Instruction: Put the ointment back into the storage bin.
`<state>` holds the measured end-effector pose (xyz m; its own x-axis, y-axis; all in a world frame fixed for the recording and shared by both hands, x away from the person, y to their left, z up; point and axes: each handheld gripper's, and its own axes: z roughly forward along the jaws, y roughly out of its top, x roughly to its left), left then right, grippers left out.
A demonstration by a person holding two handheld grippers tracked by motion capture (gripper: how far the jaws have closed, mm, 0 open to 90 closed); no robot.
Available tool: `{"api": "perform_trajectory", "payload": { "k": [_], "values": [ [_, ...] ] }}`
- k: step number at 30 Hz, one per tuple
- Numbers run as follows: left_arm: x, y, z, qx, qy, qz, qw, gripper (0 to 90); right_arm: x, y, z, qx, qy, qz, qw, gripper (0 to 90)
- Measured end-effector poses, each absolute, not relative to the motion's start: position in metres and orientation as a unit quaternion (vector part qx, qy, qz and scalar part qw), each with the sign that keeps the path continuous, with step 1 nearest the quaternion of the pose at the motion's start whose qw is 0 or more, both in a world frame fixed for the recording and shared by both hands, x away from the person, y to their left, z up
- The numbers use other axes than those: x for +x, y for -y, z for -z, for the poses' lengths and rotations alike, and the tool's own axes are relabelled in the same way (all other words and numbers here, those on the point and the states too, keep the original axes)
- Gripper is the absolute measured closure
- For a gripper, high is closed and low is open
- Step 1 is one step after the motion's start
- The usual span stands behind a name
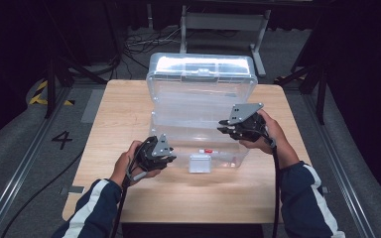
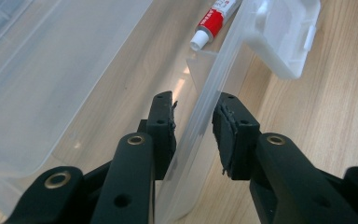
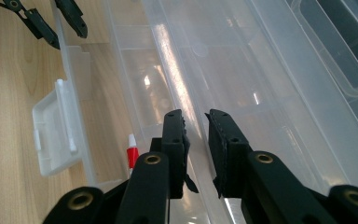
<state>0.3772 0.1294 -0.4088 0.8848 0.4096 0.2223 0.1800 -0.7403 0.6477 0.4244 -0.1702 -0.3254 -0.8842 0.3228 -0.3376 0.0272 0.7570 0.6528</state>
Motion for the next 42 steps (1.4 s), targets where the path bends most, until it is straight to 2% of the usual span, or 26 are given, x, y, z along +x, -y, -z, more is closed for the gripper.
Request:
{"api": "perform_trajectory", "payload": {
  "k": [8, 11, 19, 23, 42],
  "values": [
    [0.374, -0.138, 0.407, 0.912, -0.168, -0.182, 0.328, 65.5, 0.424, 0.171, 0.326, 0.098, -0.909, -0.338, 0.223, 77.0],
    [0.371, -0.145, 0.401, 0.902, -0.164, -0.170, 0.361, 62.8, 0.424, 0.171, 0.326, 0.098, -0.909, -0.339, 0.223, 76.6],
    [0.365, -0.153, 0.391, 0.896, -0.161, -0.176, 0.374, 74.8, 0.423, 0.171, 0.327, 0.099, -0.908, -0.340, 0.223, 76.5],
    [0.365, -0.154, 0.390, 0.895, -0.163, -0.178, 0.375, 78.1, 0.422, 0.171, 0.328, 0.099, -0.908, -0.340, 0.221, 76.5],
    [0.363, -0.178, 0.373, 0.880, -0.170, -0.189, 0.401, 87.2, 0.420, 0.173, 0.331, 0.097, -0.908, -0.346, 0.215, 76.1]
  ]
}}
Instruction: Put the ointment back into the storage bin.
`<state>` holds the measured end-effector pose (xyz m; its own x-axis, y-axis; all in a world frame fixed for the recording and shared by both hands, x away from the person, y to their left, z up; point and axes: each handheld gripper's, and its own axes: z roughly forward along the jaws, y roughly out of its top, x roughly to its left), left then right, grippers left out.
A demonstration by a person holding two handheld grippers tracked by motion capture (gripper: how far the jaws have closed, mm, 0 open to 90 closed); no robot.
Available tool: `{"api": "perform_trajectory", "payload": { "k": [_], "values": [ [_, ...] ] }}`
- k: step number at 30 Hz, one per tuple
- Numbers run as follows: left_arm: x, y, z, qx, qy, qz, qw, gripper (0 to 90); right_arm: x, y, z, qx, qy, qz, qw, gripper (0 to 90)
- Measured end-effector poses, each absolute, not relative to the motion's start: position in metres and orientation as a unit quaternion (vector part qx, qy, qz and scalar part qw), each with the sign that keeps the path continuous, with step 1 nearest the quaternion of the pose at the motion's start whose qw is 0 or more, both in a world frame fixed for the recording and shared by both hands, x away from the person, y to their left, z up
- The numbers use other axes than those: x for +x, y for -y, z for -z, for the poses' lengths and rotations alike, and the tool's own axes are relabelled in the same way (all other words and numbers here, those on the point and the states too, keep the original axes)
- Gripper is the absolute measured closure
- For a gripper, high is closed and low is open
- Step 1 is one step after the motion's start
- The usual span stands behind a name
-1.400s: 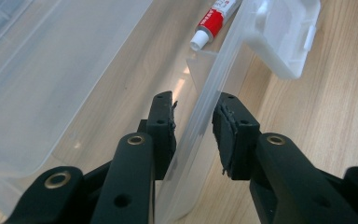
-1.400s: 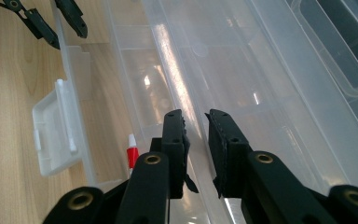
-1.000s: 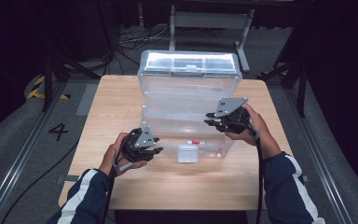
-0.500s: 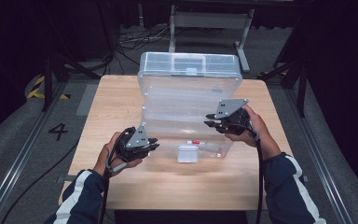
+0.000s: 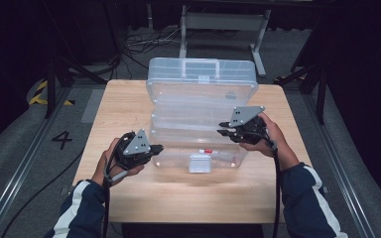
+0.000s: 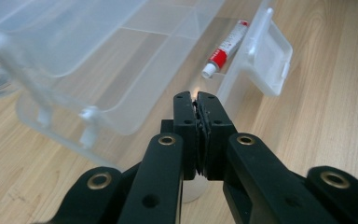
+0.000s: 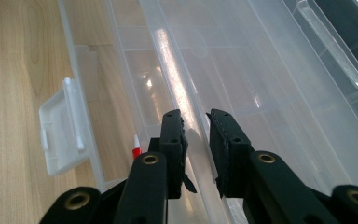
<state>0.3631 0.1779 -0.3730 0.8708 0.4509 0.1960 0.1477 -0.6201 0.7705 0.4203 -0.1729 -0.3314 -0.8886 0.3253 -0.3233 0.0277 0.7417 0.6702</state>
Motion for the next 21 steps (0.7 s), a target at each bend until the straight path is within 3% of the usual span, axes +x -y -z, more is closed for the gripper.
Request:
{"api": "perform_trajectory", "payload": {
  "k": [12, 21],
  "values": [
    [0.386, -0.203, 0.349, 0.826, -0.237, -0.241, 0.452, 89.9, 0.419, 0.172, 0.334, 0.094, -0.908, -0.350, 0.211, 76.5],
    [0.422, -0.185, 0.327, 0.803, -0.265, -0.268, 0.461, 90.0, 0.419, 0.173, 0.335, 0.091, -0.910, -0.352, 0.198, 79.3]
  ]
}}
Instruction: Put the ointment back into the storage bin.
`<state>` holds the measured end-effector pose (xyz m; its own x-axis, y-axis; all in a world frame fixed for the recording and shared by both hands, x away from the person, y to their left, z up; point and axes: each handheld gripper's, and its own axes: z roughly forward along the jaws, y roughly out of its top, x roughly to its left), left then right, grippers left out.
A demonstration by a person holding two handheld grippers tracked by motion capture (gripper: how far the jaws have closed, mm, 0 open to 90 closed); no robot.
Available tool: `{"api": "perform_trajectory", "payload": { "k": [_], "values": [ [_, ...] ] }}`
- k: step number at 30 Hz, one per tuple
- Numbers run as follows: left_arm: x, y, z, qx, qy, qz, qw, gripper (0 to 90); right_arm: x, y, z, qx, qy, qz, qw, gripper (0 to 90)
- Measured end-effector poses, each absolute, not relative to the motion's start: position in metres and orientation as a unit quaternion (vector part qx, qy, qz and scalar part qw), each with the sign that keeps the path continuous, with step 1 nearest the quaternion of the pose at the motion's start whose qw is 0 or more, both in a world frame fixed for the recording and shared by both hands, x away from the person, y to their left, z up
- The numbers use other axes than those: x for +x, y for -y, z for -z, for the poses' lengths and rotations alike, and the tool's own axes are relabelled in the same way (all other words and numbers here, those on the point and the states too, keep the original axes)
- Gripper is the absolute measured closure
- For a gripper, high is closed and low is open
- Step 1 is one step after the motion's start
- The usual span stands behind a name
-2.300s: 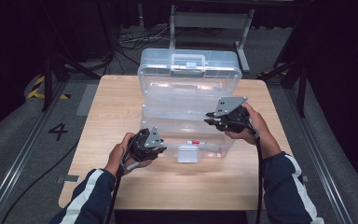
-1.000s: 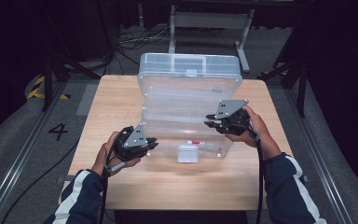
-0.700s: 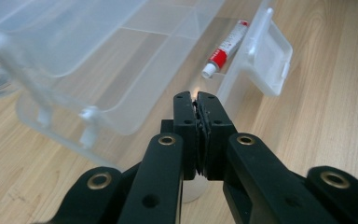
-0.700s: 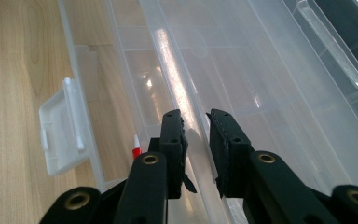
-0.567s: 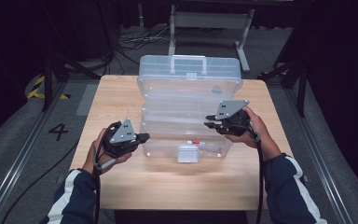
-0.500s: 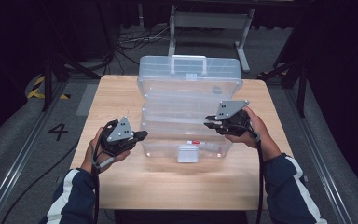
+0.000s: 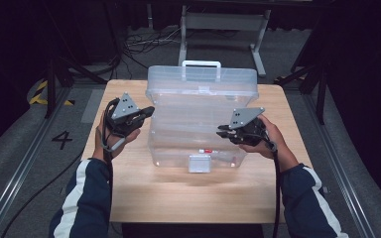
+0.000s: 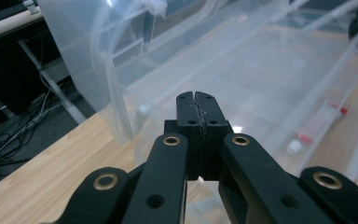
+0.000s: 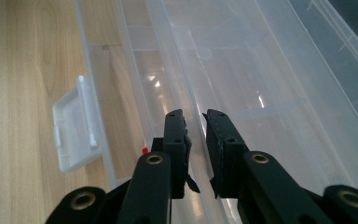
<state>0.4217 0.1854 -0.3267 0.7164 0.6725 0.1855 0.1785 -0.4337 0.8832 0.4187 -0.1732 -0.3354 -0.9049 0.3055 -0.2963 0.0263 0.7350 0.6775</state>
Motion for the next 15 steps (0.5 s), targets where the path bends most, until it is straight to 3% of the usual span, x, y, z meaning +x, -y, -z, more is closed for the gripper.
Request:
{"api": "perform_trajectory", "payload": {
  "k": [15],
  "values": [
    [0.417, -0.192, 0.323, 0.787, -0.268, -0.262, 0.490, 90.0, 0.405, 0.178, 0.339, 0.095, -0.909, -0.346, 0.214, 80.9]
  ]
}}
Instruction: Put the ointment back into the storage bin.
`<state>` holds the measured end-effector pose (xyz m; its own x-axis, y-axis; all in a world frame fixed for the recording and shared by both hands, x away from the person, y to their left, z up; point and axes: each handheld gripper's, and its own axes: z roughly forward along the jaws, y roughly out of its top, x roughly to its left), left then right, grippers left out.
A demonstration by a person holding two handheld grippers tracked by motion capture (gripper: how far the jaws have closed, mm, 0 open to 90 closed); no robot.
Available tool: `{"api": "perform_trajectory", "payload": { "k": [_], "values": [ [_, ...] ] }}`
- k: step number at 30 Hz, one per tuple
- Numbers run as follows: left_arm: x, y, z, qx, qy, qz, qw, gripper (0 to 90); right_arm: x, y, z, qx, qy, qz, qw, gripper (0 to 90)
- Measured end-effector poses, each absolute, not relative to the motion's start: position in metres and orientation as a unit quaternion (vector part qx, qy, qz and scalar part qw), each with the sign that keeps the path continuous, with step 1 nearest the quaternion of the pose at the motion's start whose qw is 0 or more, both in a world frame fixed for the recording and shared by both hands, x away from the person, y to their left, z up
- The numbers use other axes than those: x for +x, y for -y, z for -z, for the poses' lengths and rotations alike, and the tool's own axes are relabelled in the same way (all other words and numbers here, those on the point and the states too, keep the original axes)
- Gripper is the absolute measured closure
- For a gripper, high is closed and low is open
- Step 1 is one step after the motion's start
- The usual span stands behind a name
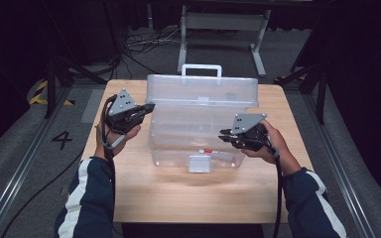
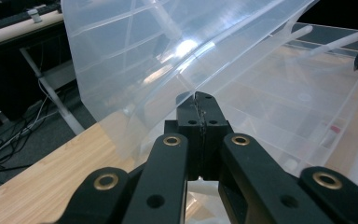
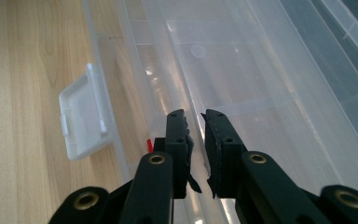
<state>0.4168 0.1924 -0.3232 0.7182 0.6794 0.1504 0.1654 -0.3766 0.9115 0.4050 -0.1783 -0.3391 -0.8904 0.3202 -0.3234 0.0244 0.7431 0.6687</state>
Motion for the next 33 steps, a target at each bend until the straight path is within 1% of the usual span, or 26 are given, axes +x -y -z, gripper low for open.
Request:
{"api": "perform_trajectory", "payload": {
  "k": [3, 7, 15, 25, 33],
  "values": [
    [0.416, -0.193, 0.324, 0.790, -0.262, -0.262, 0.488, 90.0, 0.402, 0.183, 0.339, 0.096, -0.907, -0.345, 0.221, 81.9],
    [0.413, -0.193, 0.326, 0.794, -0.259, -0.263, 0.483, 90.0, 0.399, 0.192, 0.337, 0.099, -0.905, -0.351, 0.219, 84.5],
    [0.408, -0.192, 0.327, 0.800, -0.249, -0.280, 0.469, 90.0, 0.394, 0.201, 0.339, 0.109, -0.897, -0.366, 0.224, 85.6],
    [0.407, -0.195, 0.332, 0.802, -0.239, -0.269, 0.477, 90.0, 0.390, 0.209, 0.340, 0.119, -0.894, -0.372, 0.222, 86.5],
    [0.405, -0.196, 0.338, 0.808, -0.234, -0.267, 0.471, 90.0, 0.387, 0.220, 0.340, 0.134, -0.886, -0.388, 0.216, 89.7]
  ]
}}
